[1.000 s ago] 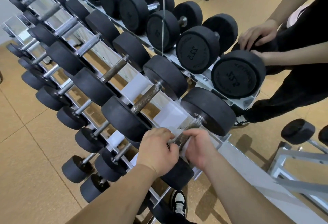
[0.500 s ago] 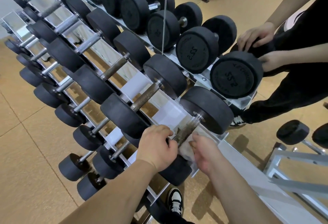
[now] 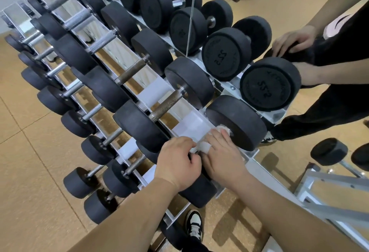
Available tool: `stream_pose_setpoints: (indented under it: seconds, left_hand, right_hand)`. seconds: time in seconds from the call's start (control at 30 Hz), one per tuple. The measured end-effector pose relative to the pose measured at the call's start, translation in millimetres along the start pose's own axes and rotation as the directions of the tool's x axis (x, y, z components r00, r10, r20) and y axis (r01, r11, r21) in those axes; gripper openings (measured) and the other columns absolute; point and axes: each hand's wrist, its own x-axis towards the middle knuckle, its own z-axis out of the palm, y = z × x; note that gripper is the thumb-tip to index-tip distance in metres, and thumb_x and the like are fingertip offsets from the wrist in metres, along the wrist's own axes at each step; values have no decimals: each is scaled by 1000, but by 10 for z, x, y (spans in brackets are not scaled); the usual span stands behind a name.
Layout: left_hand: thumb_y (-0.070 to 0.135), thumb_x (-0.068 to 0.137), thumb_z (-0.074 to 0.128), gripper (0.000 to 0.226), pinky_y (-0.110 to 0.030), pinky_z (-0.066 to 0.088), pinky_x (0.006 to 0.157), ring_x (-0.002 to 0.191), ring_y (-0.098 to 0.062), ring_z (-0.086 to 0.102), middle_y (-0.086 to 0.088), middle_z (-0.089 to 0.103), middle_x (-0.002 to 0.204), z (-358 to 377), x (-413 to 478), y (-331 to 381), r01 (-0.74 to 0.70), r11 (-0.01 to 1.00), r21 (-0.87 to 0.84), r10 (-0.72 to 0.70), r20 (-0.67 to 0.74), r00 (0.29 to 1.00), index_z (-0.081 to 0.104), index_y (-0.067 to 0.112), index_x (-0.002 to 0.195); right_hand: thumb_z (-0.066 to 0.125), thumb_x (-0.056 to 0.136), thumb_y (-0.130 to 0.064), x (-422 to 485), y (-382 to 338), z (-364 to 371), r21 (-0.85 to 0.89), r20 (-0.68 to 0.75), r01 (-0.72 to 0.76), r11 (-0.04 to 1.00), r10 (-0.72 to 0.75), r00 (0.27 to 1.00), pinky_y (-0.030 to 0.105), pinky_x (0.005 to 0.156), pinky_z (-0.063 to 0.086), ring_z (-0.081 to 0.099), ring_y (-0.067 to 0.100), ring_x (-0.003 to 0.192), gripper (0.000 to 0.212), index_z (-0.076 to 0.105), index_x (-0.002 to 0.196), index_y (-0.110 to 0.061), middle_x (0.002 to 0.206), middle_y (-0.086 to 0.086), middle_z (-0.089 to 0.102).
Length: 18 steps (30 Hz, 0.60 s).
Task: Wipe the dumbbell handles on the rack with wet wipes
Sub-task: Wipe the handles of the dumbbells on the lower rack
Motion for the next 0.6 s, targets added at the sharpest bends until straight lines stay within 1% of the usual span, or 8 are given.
stream_pose_setpoints:
  seconds: [0.1,0.2,0.27,0.3,0.37,0.47,0.53,0.6]
  left_hand:
    - [28,82,48,35,-36,46,103,106,-20,60,5,70,107,-13,5,10,2,1000,-16,-2,-1,1000,73,17,104]
    - [26,83,50,34,-30,41,105,108,-19,60,5,70,109,-31,-16,29,9,999,-31,-9,4,1000,74,18,105]
    - [24,83,51,33,-26,38,105,109,-18,59,7,70,110,-33,-29,35,4,999,-42,-4,1,1000,74,21,106]
    - [24,82,50,34,-28,39,105,110,-18,58,7,69,111,-33,-28,35,4,999,-40,-4,2,1000,73,21,107]
    - [25,82,46,40,-32,41,108,117,-17,55,7,66,119,-35,-23,19,17,999,-51,-18,-9,1000,70,19,114]
    - [26,86,37,56,-37,36,118,135,-18,45,0,57,142,-37,-32,-6,9,997,-76,-13,-47,999,61,13,135]
    - [26,89,33,63,-35,30,123,142,-19,40,-4,51,151,-43,-40,-13,-2,997,-73,-2,-43,999,54,10,146]
    - [23,90,34,63,-31,27,124,144,-19,38,-5,49,153,-47,-50,-2,-7,997,-73,5,-28,1000,50,9,149]
  right_hand:
    - [27,101,-41,245,18,-211,-195,182,93,977,-57,982,44,108,35,59,29,95,52,72,88,-18,87,3,65]
    - [20,105,-39,560,-152,-493,-323,500,160,933,24,866,47,99,40,57,30,89,50,56,77,-20,77,3,57]
    - [21,108,-35,713,-254,-592,-357,618,200,913,70,783,48,100,40,53,31,88,46,49,75,-19,72,1,49]
    - [22,108,-33,733,-264,-591,-345,639,208,915,67,766,47,98,39,50,30,87,44,49,76,-20,72,0,47]
    - [20,106,-34,670,-224,-548,-292,609,226,929,-1,793,46,96,38,52,28,89,44,56,84,-19,75,-1,52]
    - [0,87,-43,443,-132,-387,-148,439,296,944,-206,874,44,102,36,59,29,105,76,69,105,-18,101,3,69]
    - [-4,77,-46,351,-122,-323,-78,457,354,932,-282,843,43,105,34,58,29,107,86,70,111,-16,108,3,69]
    - [0,80,-46,390,-63,-329,-55,471,374,926,-306,827,42,102,37,60,29,106,82,70,111,-16,106,4,69]
